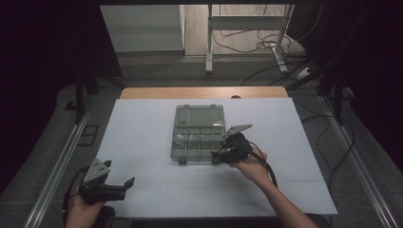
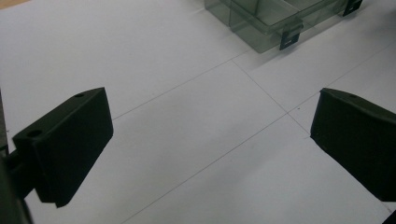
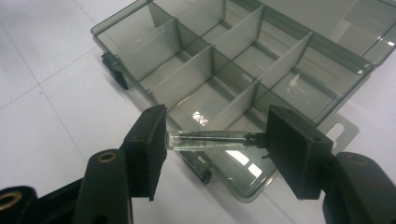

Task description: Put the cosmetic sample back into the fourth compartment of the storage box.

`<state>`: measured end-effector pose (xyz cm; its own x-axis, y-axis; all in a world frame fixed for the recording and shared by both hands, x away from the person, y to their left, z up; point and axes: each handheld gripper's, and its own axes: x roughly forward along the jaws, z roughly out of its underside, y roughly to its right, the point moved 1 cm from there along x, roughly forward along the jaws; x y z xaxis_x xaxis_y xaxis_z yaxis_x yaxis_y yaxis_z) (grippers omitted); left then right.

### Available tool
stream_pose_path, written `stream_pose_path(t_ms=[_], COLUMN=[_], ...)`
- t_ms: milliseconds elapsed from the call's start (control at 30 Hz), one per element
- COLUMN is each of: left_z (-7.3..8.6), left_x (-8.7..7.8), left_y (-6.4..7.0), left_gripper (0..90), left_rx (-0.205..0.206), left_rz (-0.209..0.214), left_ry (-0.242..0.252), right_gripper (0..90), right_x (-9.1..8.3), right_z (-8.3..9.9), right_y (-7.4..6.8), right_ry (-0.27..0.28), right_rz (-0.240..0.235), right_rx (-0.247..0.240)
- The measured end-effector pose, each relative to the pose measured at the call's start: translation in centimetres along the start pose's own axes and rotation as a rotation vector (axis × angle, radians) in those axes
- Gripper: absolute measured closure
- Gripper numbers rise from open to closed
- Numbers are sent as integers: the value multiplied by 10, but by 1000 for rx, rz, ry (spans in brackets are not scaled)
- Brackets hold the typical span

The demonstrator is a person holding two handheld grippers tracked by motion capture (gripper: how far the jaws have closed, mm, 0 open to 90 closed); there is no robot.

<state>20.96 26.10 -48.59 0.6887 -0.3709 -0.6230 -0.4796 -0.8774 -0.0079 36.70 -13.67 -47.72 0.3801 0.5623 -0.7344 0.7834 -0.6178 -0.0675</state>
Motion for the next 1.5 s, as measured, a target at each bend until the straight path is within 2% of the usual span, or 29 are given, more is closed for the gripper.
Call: stream_pose_path(t_ms=[900, 1500], left_z=[-1, -2], left_x=[2, 2], left_y=[0, 0], left_gripper=[0, 0], left_rx=[8, 6], left_rz=[4, 6], left_ry=[-5, -6], right_gripper=[394, 394], right_x=[16, 39], right_z=[-16, -33], right_y=[31, 48], right_ry=[-3, -9], right_rz=[60, 92], right_rx=[35, 34])
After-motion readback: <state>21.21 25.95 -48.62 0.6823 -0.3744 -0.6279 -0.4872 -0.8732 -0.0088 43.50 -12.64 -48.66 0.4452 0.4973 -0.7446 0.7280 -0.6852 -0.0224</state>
